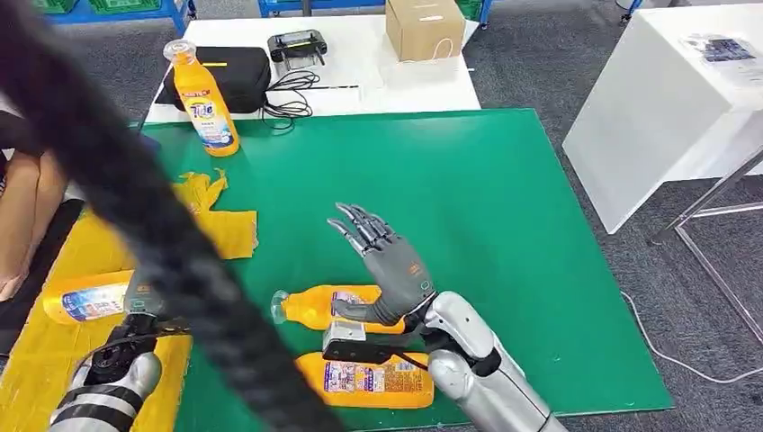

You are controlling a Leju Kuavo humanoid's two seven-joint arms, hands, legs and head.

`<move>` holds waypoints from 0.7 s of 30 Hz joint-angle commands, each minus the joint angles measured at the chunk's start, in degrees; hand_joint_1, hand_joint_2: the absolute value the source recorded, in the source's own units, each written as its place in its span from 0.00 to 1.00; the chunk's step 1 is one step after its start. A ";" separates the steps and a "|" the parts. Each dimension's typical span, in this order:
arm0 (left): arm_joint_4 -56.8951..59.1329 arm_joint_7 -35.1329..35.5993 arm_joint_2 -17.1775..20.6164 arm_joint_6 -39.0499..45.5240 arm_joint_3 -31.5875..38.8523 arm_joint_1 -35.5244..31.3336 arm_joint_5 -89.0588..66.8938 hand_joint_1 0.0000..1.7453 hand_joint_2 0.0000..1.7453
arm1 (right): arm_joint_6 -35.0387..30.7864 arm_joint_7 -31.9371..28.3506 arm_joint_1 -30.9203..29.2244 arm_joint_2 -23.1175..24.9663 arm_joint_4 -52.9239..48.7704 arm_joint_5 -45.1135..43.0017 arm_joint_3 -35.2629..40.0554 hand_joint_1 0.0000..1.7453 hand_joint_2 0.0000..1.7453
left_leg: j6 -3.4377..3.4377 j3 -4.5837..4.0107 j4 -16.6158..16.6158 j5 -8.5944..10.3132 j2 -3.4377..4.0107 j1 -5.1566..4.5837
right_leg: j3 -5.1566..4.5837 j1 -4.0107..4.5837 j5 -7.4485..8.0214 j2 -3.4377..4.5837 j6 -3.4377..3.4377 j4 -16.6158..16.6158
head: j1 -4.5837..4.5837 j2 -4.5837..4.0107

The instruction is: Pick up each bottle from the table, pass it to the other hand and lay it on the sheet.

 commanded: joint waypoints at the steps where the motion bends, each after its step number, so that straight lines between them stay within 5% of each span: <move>1: -10.94 -1.82 -2.75 0.59 3.00 3.38 2.24 0.00 1.00 | 1.05 -0.89 -0.34 -3.55 4.65 0.33 2.29 0.00 1.00 | -0.01 0.32 -0.01 -0.16 -0.01 0.11 | 0.40 0.13 -0.12 -0.07 -0.06 -0.14 | 0.00 0.00; 13: -32.97 -14.34 -5.88 3.05 11.55 10.03 23.58 0.00 1.00 | 1.80 0.03 1.56 -4.15 6.75 1.14 1.69 0.00 1.00 | 0.01 0.15 0.02 -0.12 0.07 0.11 | 0.20 0.13 -0.06 -0.02 -0.02 -0.08 | 0.00 0.00; 21: -33.64 -16.49 -9.71 -11.06 12.47 9.34 43.49 0.00 1.00 | 3.16 5.33 -3.40 -1.53 18.29 7.74 6.33 0.00 1.00 | -0.01 0.28 -0.04 -0.10 0.14 0.11 | 0.32 0.13 -0.02 0.06 -0.05 -0.15 | 0.00 0.00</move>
